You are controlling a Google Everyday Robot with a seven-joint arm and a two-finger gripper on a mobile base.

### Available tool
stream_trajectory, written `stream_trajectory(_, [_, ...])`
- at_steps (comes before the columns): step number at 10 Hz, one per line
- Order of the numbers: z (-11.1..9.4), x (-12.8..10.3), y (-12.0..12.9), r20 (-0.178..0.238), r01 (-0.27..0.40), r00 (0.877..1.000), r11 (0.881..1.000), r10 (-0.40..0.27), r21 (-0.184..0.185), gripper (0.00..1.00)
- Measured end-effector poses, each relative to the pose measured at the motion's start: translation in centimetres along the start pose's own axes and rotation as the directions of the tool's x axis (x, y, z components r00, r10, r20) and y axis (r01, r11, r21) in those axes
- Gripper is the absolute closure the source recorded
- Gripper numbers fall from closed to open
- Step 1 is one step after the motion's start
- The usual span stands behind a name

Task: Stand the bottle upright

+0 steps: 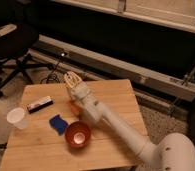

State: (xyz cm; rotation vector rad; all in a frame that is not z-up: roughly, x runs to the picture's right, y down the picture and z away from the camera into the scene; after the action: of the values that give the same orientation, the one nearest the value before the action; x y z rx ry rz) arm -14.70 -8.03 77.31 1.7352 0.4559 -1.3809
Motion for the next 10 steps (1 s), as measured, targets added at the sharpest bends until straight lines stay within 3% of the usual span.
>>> stream_trajectory(2, [-0.25, -0.30, -0.04, 0.009, -0.010, 1.000, 1.000, 0.010, -0.003, 0.71])
stream_trajectory(5, [-0.45, -0.53, -0.35, 0.020, -0.017, 1.000, 1.000, 0.017, 0.004, 0.39])
stream_trajectory(6, [-0.50, -0.60, -0.39, 0.023, -0.015, 1.000, 1.000, 0.015, 0.006, 0.34])
stream_trajectory(10, [-0.57, -0.81, -0.48, 0.038, 0.000, 0.999, 1.000, -0.001, 0.016, 0.33])
